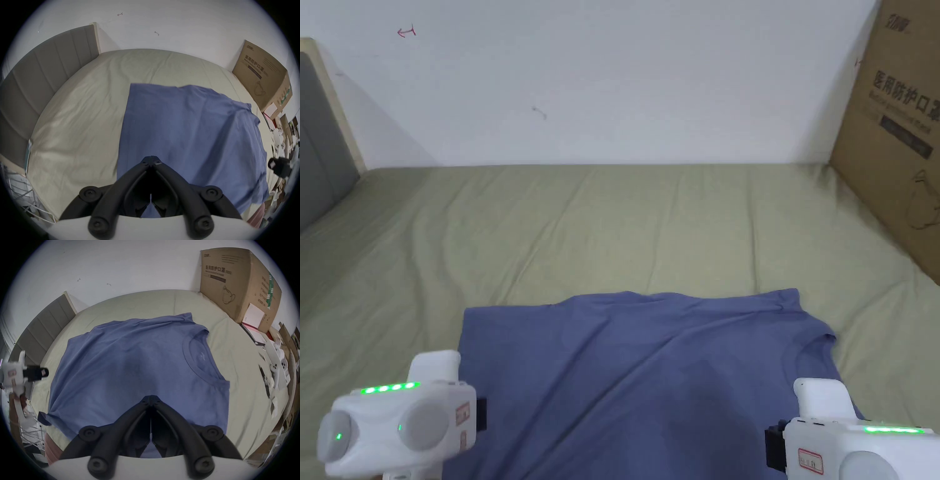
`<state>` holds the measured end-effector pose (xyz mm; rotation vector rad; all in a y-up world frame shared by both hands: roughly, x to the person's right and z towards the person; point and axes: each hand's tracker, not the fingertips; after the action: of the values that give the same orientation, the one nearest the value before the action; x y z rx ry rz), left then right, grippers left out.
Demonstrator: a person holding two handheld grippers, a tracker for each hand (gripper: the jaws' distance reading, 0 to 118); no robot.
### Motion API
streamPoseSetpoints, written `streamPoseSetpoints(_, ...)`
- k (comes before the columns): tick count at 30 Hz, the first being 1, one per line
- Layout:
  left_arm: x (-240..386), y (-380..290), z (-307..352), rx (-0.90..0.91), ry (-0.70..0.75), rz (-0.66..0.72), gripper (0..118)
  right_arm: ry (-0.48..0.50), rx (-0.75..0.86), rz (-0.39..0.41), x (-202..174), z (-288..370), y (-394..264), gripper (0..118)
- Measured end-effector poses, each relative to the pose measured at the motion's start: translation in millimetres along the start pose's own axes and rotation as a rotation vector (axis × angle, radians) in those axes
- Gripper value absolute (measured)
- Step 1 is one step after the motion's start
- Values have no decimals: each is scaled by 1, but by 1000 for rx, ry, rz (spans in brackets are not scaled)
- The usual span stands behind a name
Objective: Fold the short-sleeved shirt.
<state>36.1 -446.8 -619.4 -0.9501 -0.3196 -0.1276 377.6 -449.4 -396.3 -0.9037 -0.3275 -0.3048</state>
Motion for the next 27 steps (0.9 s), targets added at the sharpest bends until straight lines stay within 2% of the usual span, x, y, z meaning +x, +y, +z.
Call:
streamPoseSetpoints(5,-2,58,-55,12,50,-3,2,-10,5,-2,-2,-30,21,0)
streamPoseSetpoints(6,-3,69,-67,5,56,1,19,-15,7,-20,-1,-36,25,0)
streamPoseSetpoints(7,-4,78,-76,-6,58,13,47,-7,1,-39,2,-41,28,0)
streamPoseSetpoints(8,-5,88,-87,-15,54,14,81,8,-2,-53,3,-44,31,0)
streamPoseSetpoints(9,-6,99,-100,-33,43,3,110,7,4,-56,4,-46,33,0)
streamPoseSetpoints(10,-7,107,-112,-50,49,-4,114,4,5,-54,4,-47,34,0)
streamPoseSetpoints(12,-5,124,-128,-32,102,-19,105,-6,8,-47,4,-49,37,0)
streamPoseSetpoints(17,-16,145,-166,-71,116,16,105,22,-1,-66,13,-46,32,0)
streamPoseSetpoints(20,-15,147,-175,-73,135,30,100,14,-13,-64,18,-48,26,0)
streamPoseSetpoints(21,-17,148,-180,-71,139,34,90,10,-19,-65,20,-48,24,0)
streamPoseSetpoints(22,-18,148,-183,-81,134,39,85,6,-26,-69,22,-49,23,0)
streamPoseSetpoints(24,-18,143,-190,-117,56,60,81,20,-36,-105,28,-51,21,0)
streamPoseSetpoints(26,-18,142,-183,-80,87,49,75,12,-41,-109,32,-53,20,0)
streamPoseSetpoints(27,-15,143,-177,-61,101,3,55,7,-41,-105,33,-54,22,0)
